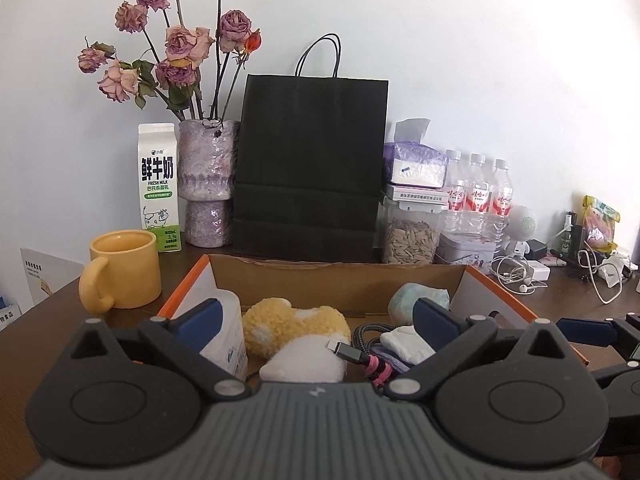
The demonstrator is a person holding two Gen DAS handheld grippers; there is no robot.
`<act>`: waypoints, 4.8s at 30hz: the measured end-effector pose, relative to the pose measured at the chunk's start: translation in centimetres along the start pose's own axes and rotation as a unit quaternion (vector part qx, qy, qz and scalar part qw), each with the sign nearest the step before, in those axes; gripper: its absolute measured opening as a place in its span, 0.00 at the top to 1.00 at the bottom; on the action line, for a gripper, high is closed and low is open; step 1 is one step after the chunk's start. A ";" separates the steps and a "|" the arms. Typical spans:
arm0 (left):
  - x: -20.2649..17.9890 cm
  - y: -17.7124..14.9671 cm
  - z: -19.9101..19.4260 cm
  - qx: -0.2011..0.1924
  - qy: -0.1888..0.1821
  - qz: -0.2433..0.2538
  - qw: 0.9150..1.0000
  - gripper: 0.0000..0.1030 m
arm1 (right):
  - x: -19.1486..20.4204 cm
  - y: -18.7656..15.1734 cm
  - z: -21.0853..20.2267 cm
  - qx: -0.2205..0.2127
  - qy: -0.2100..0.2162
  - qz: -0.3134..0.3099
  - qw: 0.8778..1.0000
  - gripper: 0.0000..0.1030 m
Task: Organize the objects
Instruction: 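Carry the cap over the box and release it while the left tool drops the strip in, then move the right tool to the white caps while the left tool grasps the black cable, then grasp a large white cap with the right tool while the left tool holds the cable, then carry the cap into the box and open the right tool while the left tool releases the cable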
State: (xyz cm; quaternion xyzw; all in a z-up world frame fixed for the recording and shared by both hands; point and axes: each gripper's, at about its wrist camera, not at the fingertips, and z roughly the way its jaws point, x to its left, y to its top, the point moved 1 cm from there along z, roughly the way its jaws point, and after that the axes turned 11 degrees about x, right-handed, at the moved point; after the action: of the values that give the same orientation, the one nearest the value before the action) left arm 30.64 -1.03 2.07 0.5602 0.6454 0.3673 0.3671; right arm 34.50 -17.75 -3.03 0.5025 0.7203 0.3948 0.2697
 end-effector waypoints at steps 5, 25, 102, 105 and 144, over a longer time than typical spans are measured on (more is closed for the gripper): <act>-0.1 -0.1 -0.2 -0.002 -0.006 -0.001 1.000 0.00 | -0.1 0.0 -0.1 -0.001 0.001 0.002 1.000 0.00; 0.8 -1.0 -2.5 -0.014 -0.028 0.003 1.000 0.00 | 0.4 -1.1 -2.9 -0.019 0.009 -0.015 1.000 0.00; -2.0 -4.5 -5.4 0.122 -0.066 0.044 0.989 0.54 | -0.5 -4.7 -4.9 0.060 0.061 -0.015 0.996 0.63; -1.7 -3.5 -6.1 0.103 -0.065 0.042 0.992 0.54 | -0.3 -4.0 -5.5 0.048 0.066 -0.017 0.997 0.63; 0.3 3.2 3.1 0.033 -0.034 0.014 0.999 0.54 | -0.8 3.5 2.8 0.013 0.027 0.009 1.000 0.63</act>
State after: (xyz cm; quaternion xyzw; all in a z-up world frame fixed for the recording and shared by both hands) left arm 34.80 -0.24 3.44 0.5930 0.6365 0.3315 0.3652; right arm 38.80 -16.99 -1.64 0.5020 0.7278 0.4009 0.2400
